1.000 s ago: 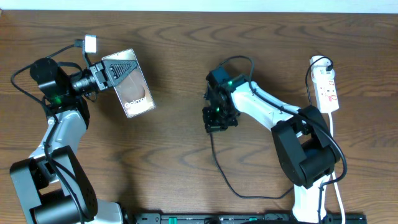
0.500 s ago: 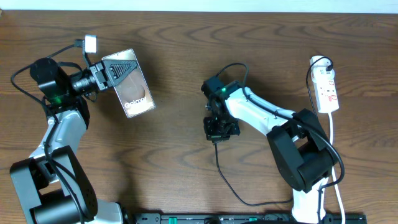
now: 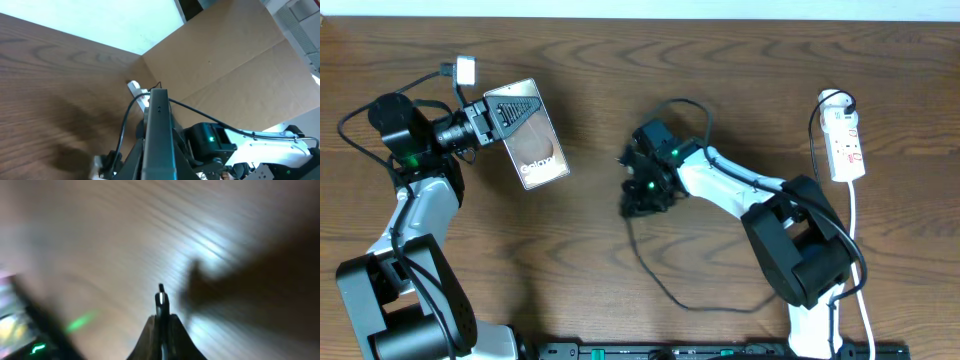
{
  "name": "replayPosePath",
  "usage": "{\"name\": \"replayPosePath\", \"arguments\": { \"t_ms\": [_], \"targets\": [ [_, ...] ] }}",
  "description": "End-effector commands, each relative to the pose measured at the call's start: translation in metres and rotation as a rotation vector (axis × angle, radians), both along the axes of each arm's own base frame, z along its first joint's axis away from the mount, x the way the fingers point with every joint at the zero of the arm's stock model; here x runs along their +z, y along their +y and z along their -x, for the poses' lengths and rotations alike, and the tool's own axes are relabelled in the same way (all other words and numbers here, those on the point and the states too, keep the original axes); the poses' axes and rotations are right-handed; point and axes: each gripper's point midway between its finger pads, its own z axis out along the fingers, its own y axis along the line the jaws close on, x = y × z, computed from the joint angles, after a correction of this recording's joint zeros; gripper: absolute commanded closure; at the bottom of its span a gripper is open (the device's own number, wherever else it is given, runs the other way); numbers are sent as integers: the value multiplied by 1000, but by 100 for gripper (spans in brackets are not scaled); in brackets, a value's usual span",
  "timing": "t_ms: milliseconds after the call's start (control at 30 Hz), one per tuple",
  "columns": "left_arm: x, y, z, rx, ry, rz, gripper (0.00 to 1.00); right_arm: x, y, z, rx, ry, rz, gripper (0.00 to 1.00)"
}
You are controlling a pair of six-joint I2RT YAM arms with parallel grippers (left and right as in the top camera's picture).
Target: Plug charger to phone and switch on socket
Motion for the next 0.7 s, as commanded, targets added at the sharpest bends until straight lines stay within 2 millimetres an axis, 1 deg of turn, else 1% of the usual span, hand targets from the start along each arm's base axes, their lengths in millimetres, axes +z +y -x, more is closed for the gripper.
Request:
{"name": "replayPosePath", "arguments": {
  "t_ms": [0, 100, 233, 267, 300, 367, 533, 667],
  "targets": [
    [0, 0, 1, -2, -3, -1, 92, 55, 47, 26, 271, -10, -455, 99],
    [0, 0, 1, -2, -3, -1, 93, 79, 59, 24, 328, -51, -600, 99],
    [0, 0, 1, -1, -3, -1, 93, 105, 66, 29, 405, -75, -757, 99],
    [0, 0, 1, -1, -3, -1, 93, 115, 67, 30, 440, -95, -817, 99],
    [0, 0, 1, -1, -3, -1, 93, 120, 68, 30, 456, -108, -843, 99],
    [0, 0, 2, -2, -3, -1, 93, 126, 69, 30, 477, -129, -876, 99],
    [0, 0, 1, -1, -3, -1, 92, 131, 72, 27, 485, -154, -895, 99],
    [0, -2, 0, 4, -3, 0, 93, 137, 72, 29, 512, -161, -931, 99]
  ]
}}
